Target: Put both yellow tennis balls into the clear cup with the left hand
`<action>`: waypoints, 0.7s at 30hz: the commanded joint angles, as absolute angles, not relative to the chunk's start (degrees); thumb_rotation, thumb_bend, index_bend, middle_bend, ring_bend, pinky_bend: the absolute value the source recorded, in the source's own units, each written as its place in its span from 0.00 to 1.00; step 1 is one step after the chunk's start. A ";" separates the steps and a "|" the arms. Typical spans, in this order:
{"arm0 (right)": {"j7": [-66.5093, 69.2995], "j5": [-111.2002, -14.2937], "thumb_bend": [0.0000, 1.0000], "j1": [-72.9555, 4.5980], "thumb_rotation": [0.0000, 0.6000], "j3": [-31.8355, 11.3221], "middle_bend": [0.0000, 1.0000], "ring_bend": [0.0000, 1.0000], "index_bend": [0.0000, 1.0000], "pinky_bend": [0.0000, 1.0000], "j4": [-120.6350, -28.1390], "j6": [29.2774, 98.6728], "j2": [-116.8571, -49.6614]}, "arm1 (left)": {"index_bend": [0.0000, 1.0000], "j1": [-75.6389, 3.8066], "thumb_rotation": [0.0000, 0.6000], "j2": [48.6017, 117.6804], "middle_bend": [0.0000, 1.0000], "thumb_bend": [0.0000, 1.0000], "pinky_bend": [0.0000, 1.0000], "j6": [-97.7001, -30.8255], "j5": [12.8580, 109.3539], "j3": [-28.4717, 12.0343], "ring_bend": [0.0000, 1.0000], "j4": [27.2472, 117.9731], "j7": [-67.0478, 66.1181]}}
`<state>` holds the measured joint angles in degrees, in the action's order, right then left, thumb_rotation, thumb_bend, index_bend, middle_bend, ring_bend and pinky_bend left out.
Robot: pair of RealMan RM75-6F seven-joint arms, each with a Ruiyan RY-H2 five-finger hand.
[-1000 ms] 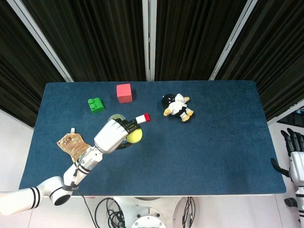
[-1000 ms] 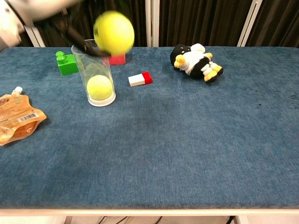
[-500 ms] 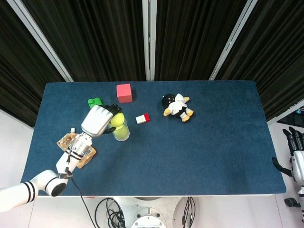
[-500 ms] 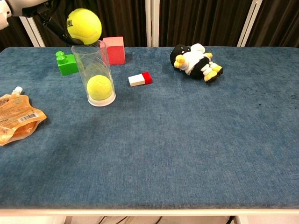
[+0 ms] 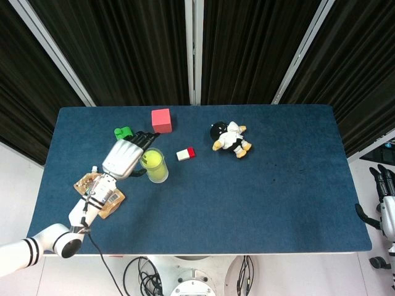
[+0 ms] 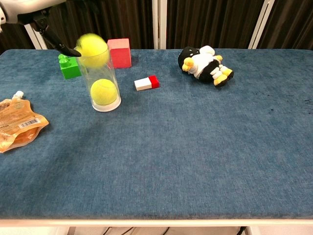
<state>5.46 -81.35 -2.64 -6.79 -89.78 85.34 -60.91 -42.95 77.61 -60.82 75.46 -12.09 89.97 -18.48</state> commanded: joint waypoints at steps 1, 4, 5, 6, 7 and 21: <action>4.94 -81.11 0.24 -2.68 1.00 -6.84 0.00 0.00 0.00 0.00 -89.88 85.25 -60.92 | 0.06 -42.29 1.00 77.05 0.12 0.11 0.36 -62.12 75.89 -11.86 0.11 90.87 -18.88; 4.32 -81.13 0.24 -2.88 1.00 -6.86 0.00 0.00 0.00 0.00 -90.31 85.06 -61.06 | 0.06 -40.83 1.00 76.48 0.12 0.11 0.34 -65.17 76.10 -11.91 0.11 92.36 -19.73; 4.09 -81.37 0.24 -2.96 1.00 -6.78 0.00 0.00 0.00 0.00 -90.53 85.05 -61.10 | 0.07 -39.79 1.00 76.21 0.12 0.11 0.34 -67.34 76.66 -11.83 0.11 93.08 -20.11; 3.86 -81.58 0.24 -3.00 1.00 -6.70 0.00 0.00 0.00 0.00 -90.69 85.08 -61.14 | 0.07 -38.81 1.00 75.92 0.12 0.11 0.33 -69.21 77.22 -11.62 0.11 93.70 -20.49; 3.57 -81.82 0.23 -3.04 1.00 -6.59 0.00 0.00 0.00 0.00 -90.85 85.12 -61.18 | 0.07 -37.56 1.00 75.57 0.12 0.10 0.31 -71.30 77.68 -11.27 0.11 94.36 -21.08; -3.37 -84.46 0.18 -3.68 1.00 -4.41 0.00 0.00 0.00 0.00 -90.93 84.07 -61.44 | 0.00 -15.64 1.00 68.84 0.00 0.07 0.08 -86.61 80.67 3.13 0.00 91.53 -14.20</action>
<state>-3.04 -84.23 -3.62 -4.51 -90.88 83.94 -61.21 -18.40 69.25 -84.38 78.85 1.26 94.36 -17.07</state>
